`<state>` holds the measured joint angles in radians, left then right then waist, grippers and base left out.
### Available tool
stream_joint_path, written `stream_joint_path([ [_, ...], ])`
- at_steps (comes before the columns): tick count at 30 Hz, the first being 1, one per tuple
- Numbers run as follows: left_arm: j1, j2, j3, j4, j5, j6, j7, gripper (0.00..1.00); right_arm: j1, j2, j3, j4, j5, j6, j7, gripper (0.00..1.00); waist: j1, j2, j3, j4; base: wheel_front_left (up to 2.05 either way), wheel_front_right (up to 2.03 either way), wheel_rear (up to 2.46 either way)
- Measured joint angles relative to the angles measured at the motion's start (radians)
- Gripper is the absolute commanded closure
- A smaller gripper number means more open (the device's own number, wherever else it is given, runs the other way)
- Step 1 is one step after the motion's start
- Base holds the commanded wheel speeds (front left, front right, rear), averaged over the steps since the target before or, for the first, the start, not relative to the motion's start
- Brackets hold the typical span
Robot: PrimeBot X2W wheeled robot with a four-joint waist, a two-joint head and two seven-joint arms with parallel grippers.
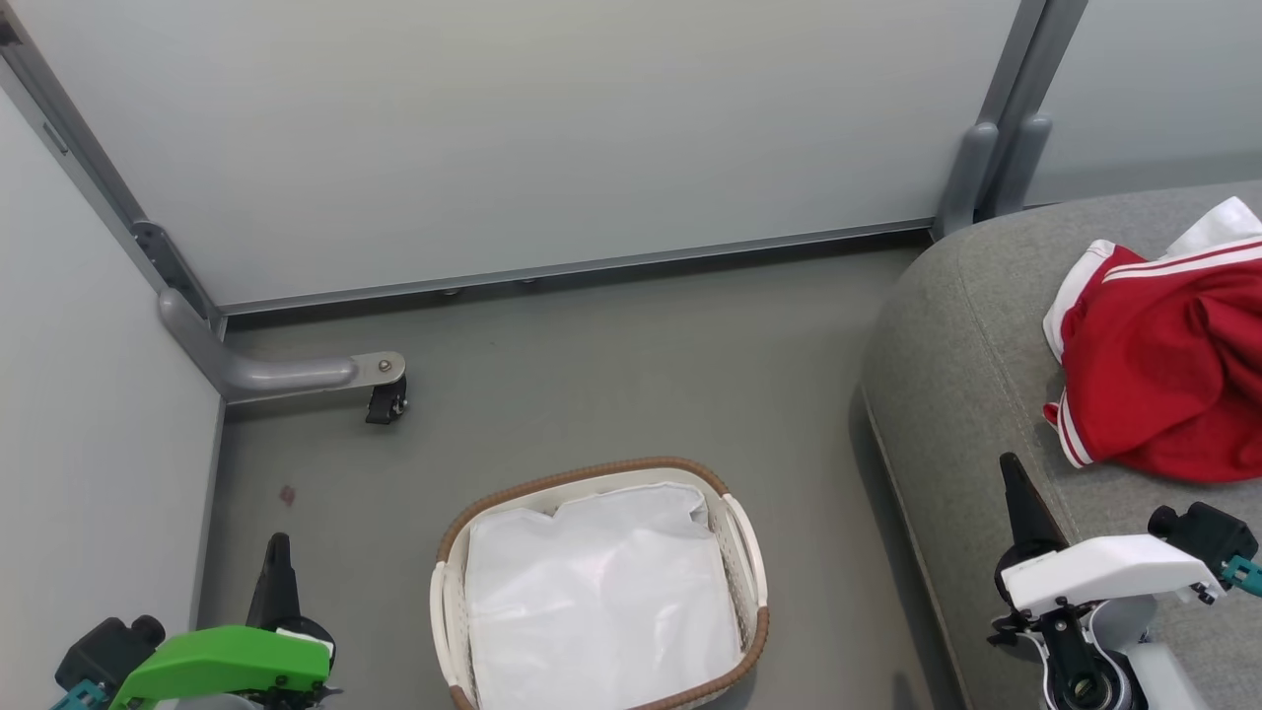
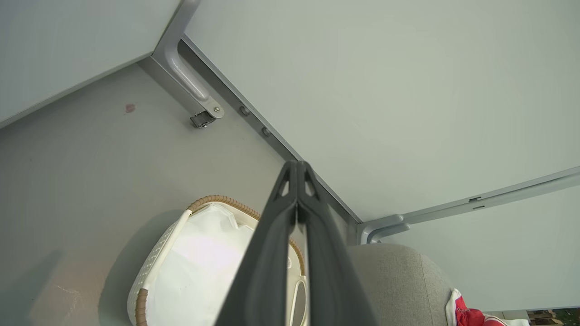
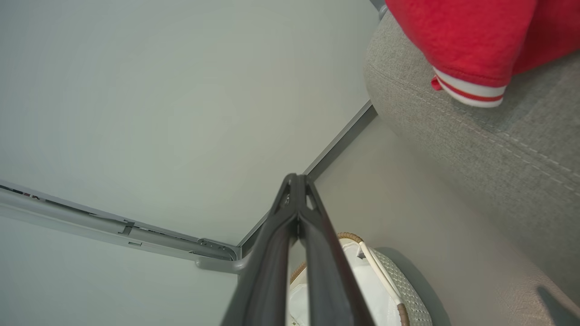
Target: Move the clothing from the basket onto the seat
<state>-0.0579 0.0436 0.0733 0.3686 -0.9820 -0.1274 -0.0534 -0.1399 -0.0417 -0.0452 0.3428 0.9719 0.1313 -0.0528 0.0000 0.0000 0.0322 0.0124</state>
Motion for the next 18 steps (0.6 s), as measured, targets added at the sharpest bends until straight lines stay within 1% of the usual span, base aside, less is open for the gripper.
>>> stream_joint_path([
  [18, -0.015, 0.001, 0.014, -0.038, -0.192, 0.0, 0.052, 1.0, 0.006, -0.002, -0.02, -0.03, 0.194, 0.0, 0.05, 1.0, 0.0, 0.0, -0.007, -0.003, 0.0, 0.0, 0.0],
])
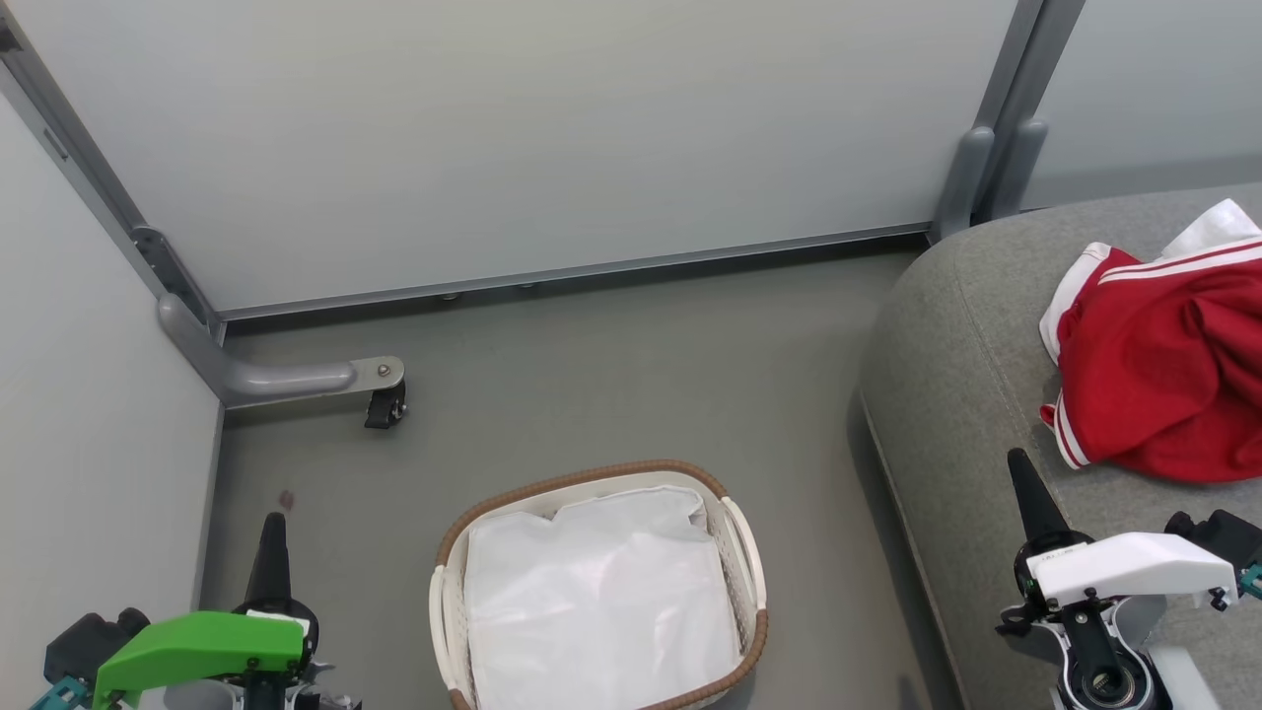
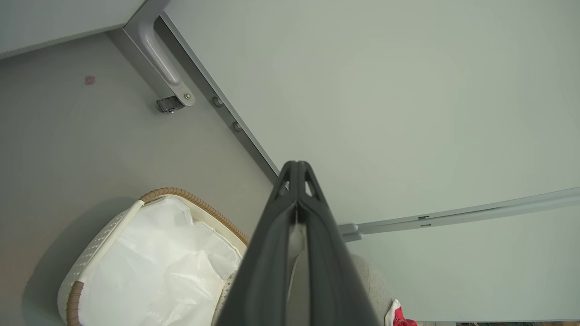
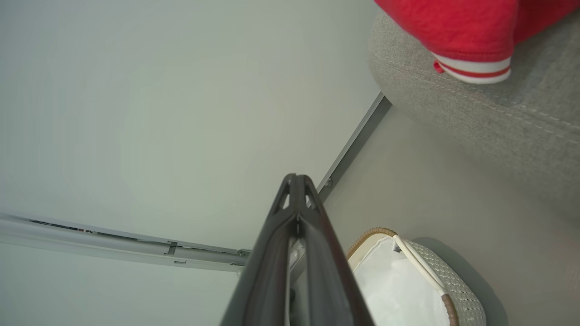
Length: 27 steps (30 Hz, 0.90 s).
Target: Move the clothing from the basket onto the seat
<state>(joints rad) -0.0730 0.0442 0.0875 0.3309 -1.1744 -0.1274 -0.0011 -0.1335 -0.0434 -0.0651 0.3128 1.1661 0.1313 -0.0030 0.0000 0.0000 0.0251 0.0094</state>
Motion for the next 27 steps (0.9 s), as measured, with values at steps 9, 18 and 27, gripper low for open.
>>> stream_joint_path([
  [9, -0.005, 0.0, 0.005, -0.015, -0.08, 0.0, 0.021, 1.0, 0.002, -0.001, -0.01, -0.013, 0.085, 0.0, 0.022, 1.0, 0.0, 0.0, -0.004, -0.002, 0.0, 0.0, 0.0],
  [18, -0.008, 0.001, 0.009, -0.031, -0.156, 0.0, 0.043, 1.0, 0.005, -0.001, -0.018, -0.024, 0.161, 0.0, 0.043, 1.0, -0.0001, 0.0, -0.007, -0.003, 0.0, 0.0, 0.0],
  [27, -0.011, 0.001, 0.012, -0.043, -0.227, 0.0, 0.062, 1.0, 0.011, -0.002, -0.025, -0.035, 0.234, 0.0, 0.062, 1.0, 0.0, 0.0, -0.01, -0.004, 0.0, 0.0, 0.0],
])
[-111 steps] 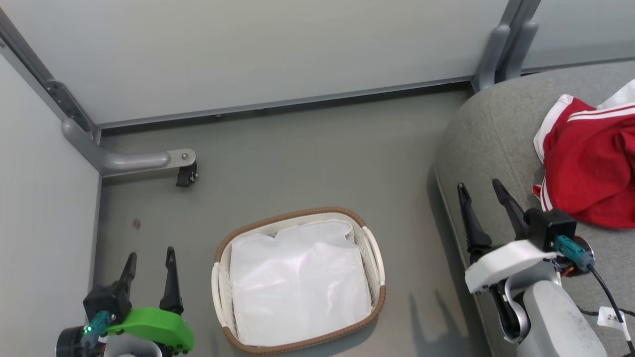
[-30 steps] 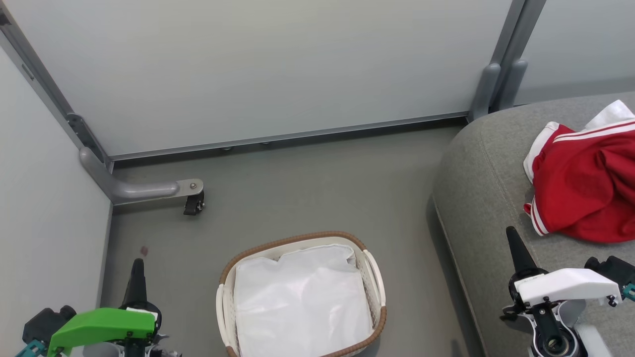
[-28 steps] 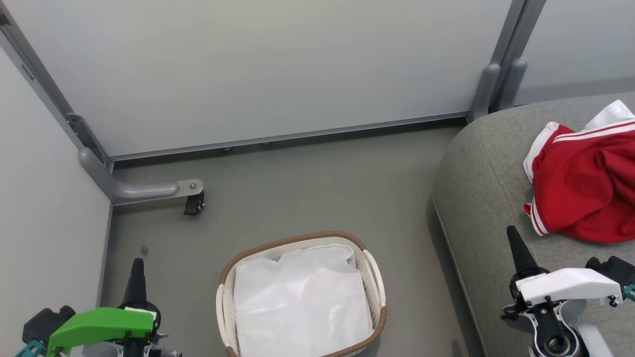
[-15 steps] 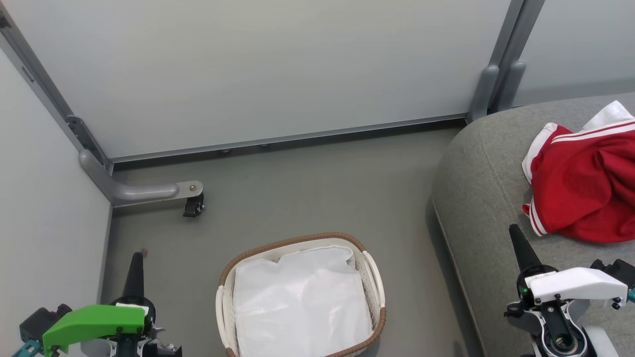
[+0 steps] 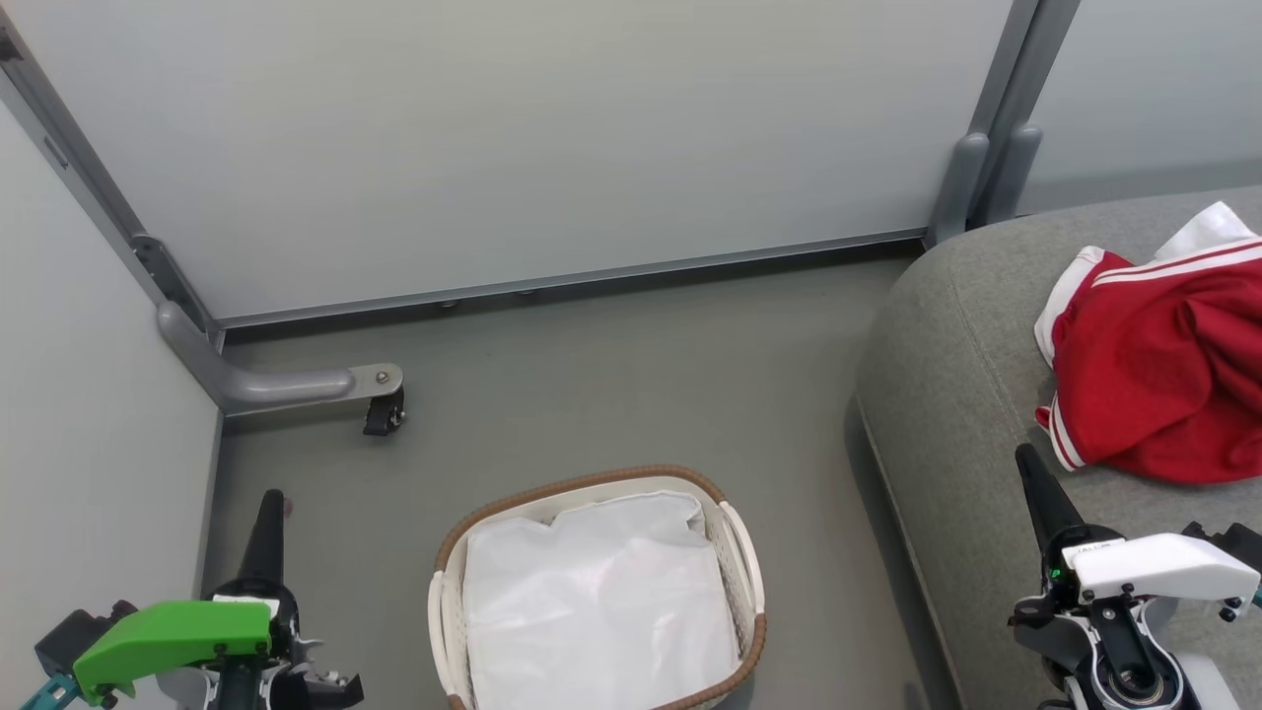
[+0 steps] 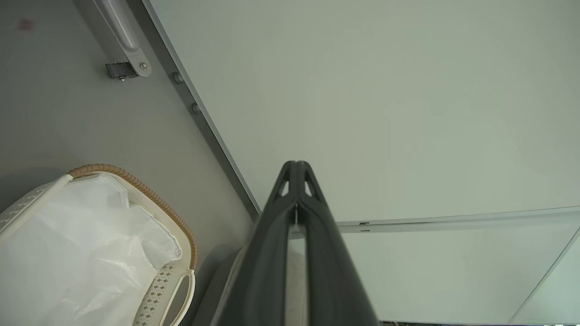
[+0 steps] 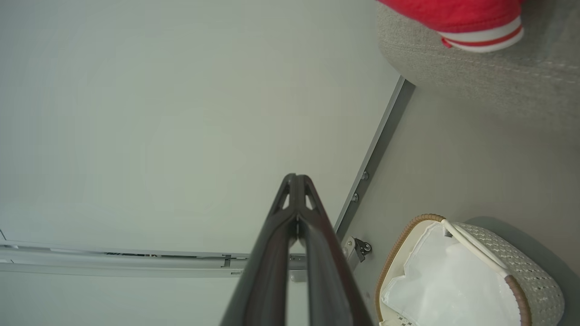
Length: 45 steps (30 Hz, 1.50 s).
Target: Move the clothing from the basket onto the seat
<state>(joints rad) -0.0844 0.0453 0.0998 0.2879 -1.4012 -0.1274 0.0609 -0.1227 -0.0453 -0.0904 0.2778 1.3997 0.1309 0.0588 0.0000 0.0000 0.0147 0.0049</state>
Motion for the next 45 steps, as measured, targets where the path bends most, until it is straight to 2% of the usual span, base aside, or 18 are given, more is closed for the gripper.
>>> stream_joint_path([
  [30, -0.017, 0.001, 0.013, -0.043, -0.209, 0.0, 0.053, 1.0, 0.009, -0.002, -0.023, -0.032, 0.211, 0.0, 0.055, 1.0, 0.0, 0.0, -0.012, -0.005, 0.0, 0.0, 0.0],
  [45, -0.019, 0.001, 0.014, -0.044, -0.21, 0.0, 0.053, 1.0, 0.009, -0.002, -0.023, -0.033, 0.212, 0.0, 0.056, 1.0, 0.0, 0.0, -0.012, -0.005, 0.0, 0.0, 0.0],
])
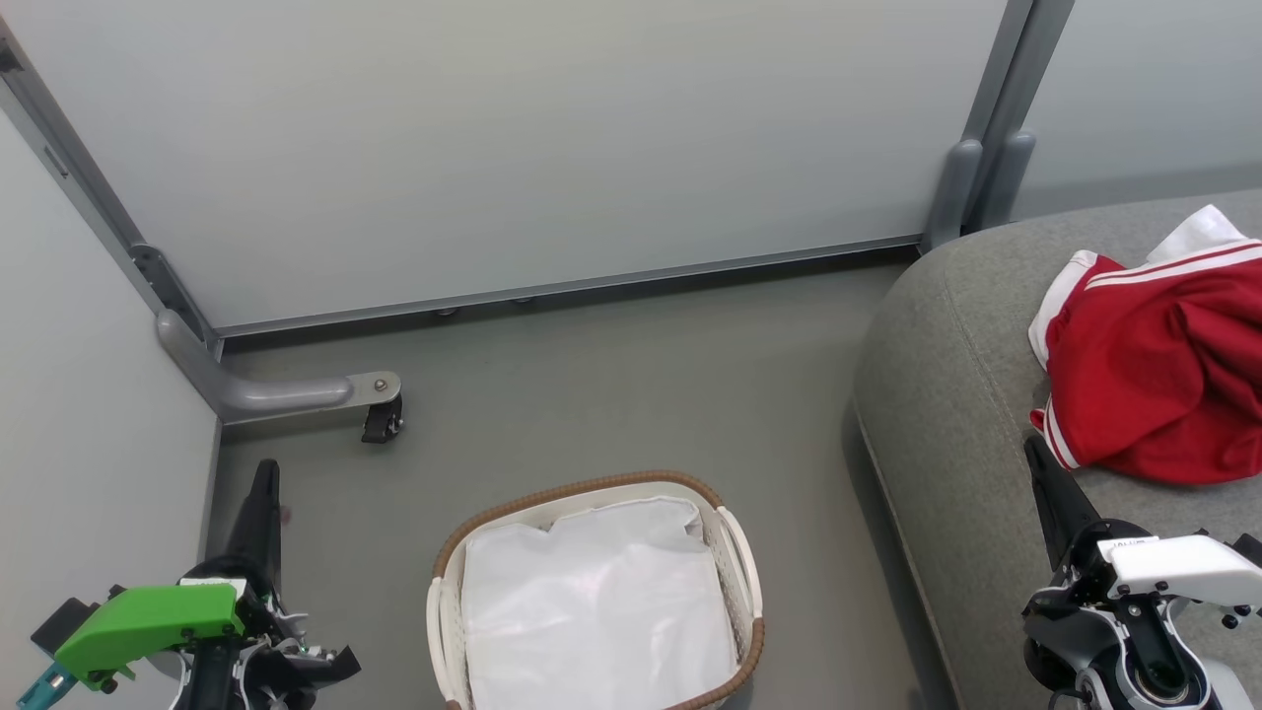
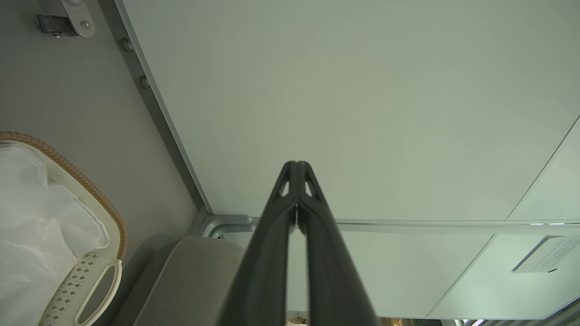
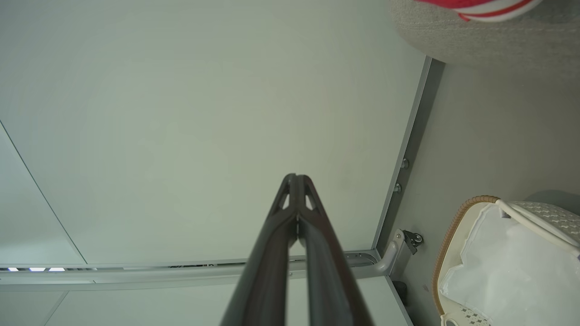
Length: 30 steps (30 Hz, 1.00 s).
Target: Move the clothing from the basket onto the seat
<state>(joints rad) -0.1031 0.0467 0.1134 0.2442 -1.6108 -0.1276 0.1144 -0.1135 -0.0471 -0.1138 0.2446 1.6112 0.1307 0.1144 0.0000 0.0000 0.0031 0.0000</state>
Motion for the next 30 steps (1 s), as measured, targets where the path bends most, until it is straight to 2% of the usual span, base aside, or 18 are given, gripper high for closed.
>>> stream_joint_path([
  [30, 0.0, 0.0, 0.0, 0.0, 0.0, 0.0, 0.0, 1.0, 0.0, 0.0, 0.0, 0.0, 0.0, 0.0, 0.0, 1.0, 0.0, 0.0, 0.0, 0.0, 0.0, 0.0, 0.0],
])
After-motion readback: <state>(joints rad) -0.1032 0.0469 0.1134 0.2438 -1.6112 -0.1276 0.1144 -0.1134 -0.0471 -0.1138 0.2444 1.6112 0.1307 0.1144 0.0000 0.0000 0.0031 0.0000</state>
